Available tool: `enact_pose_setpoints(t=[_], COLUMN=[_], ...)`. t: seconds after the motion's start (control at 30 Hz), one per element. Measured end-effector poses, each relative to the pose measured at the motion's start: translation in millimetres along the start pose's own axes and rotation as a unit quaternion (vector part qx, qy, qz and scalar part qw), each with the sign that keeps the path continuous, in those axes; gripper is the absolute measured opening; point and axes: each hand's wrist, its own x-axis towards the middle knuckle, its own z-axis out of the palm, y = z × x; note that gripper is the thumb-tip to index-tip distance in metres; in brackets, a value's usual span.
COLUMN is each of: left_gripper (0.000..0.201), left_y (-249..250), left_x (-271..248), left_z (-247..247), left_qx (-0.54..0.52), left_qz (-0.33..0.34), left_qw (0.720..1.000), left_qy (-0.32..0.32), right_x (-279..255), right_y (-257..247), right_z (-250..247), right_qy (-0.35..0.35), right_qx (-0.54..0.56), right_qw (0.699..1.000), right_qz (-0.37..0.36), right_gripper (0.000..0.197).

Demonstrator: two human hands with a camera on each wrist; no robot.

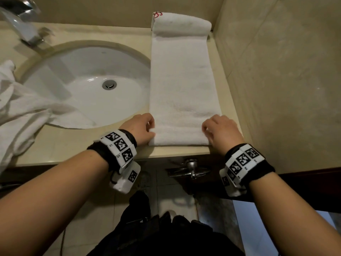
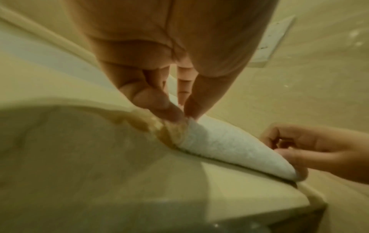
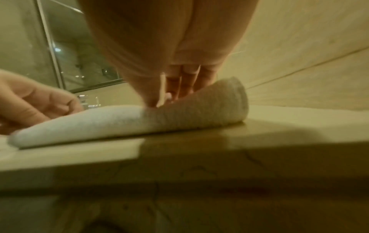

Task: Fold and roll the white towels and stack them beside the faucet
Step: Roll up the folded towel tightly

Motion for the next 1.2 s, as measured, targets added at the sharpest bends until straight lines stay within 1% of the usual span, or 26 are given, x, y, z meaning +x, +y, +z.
enact_pose_setpoints(t=[0.07, 0.13, 0.2, 0.27, 0.3, 0.33, 0.37, 0.43, 0.47, 0.5, 0.57, 0.6, 0.63, 0.7, 0.73, 0.8, 0.83, 0.9, 0.93, 0.97, 1.03, 1.07, 1.1, 1.13, 1.17, 1.2], left_gripper=[0.018, 0.021, 0.026, 0.041, 0.043, 0.040, 0.037, 0.035, 0.036, 0.037, 0.035, 0.034, 0.032, 0.029, 0.029, 0.030, 0.032, 0.038, 0.043, 0.048, 0.043, 0.038, 0.035, 0.034, 0.035, 0.036], left_y=[2, 7, 10, 10, 10, 10, 10, 12, 14, 16, 18, 19, 19, 19, 19, 21, 24, 30, 33, 36, 38, 38, 38, 39, 40, 41], left_x=[-1, -4, -9, -14, -15, -16, -17, -16, -14, -10, 1, 6, 11, 18, 19, 18, 16, 9, 6, 2, -1, -1, 2, 5, 9, 13], left_z=[3, 8, 12, 10, 9, 7, 6, 1, -2, -4, -8, -11, -13, -17, -18, -19, -18, -14, -12, -9, -4, -3, -4, -6, -10, -14], left_qx=[0.040, 0.104, 0.168, 0.226, 0.256, 0.274, 0.273, 0.210, 0.174, 0.144, 0.098, 0.076, 0.051, 0.002, -0.003, 0.052, 0.096, 0.167, 0.199, 0.236, 0.292, 0.296, 0.283, 0.258, 0.230, 0.205], left_qz=[0.048, 0.137, 0.196, 0.207, 0.213, 0.219, 0.216, 0.170, 0.133, 0.097, 0.044, 0.025, 0.007, -0.024, -0.033, -0.022, 0.007, 0.104, 0.149, 0.177, 0.193, 0.189, 0.178, 0.162, 0.142, 0.122], left_qw=[0.998, 0.984, 0.965, 0.951, 0.943, 0.936, 0.937, 0.963, 0.975, 0.984, 0.992, 0.993, 0.995, 0.995, 0.995, 0.996, 0.995, 0.980, 0.968, 0.955, 0.937, 0.936, 0.942, 0.952, 0.962, 0.970], left_qy=[0.034, 0.057, 0.049, 0.030, 0.024, 0.023, 0.019, -0.003, -0.024, -0.043, -0.072, -0.082, -0.088, -0.094, -0.095, -0.071, -0.035, 0.033, 0.038, 0.023, -0.007, -0.010, -0.012, -0.018, -0.033, -0.051], right_x=[-7, -10, -7, -2, 0, 2, 4, 7, 8, 9, 9, 8, 6, 2, 1, 4, 8, 17, 22, 27, 34, 36, 35, 32, 28, 24], right_y=[1, 4, 4, 4, 6, 8, 10, 11, 11, 10, 5, 2, -1, -2, -3, -2, -2, 1, 4, 6, 9, 9, 8, 7, 6, 4], right_z=[2, 3, 3, 0, -2, -4, -5, -6, -5, -5, -4, -3, -3, -1, 0, 1, 0, -5, -7, -8, -10, -11, -12, -13, -13, -13], right_qy=[-0.033, -0.057, -0.054, -0.042, -0.045, -0.056, -0.073, -0.106, -0.101, -0.075, 0.008, 0.033, 0.034, -0.004, -0.024, -0.026, -0.022, -0.040, -0.070, -0.107, -0.161, -0.165, -0.144, -0.092, -0.038, -0.007], right_qx=[0.027, 0.018, 0.018, 0.041, 0.057, 0.075, 0.093, 0.113, 0.109, 0.089, 0.032, 0.020, 0.018, 0.013, 0.012, 0.030, 0.046, 0.086, 0.102, 0.114, 0.133, 0.141, 0.143, 0.129, 0.096, 0.055], right_qw=[0.998, 0.997, 0.996, 0.996, 0.996, 0.995, 0.993, 0.988, 0.988, 0.992, 0.999, 0.999, 0.999, 0.997, 0.996, 0.995, 0.996, 0.994, 0.992, 0.988, 0.978, 0.976, 0.979, 0.987, 0.994, 0.998], right_qz=[-0.037, -0.056, -0.063, -0.060, -0.052, -0.041, -0.026, 0.020, 0.038, 0.042, 0.020, -0.005, -0.035, -0.076, -0.085, -0.087, -0.076, -0.047, -0.029, -0.012, 0.010, 0.015, 0.013, 0.001, -0.019, -0.043], right_gripper=[0.025, 0.037, 0.031, 0.021, 0.019, 0.019, 0.021, 0.025, 0.027, 0.028, 0.027, 0.025, 0.024, 0.032, 0.036, 0.032, 0.028, 0.027, 0.029, 0.031, 0.034, 0.033, 0.032, 0.031, 0.033, 0.034])
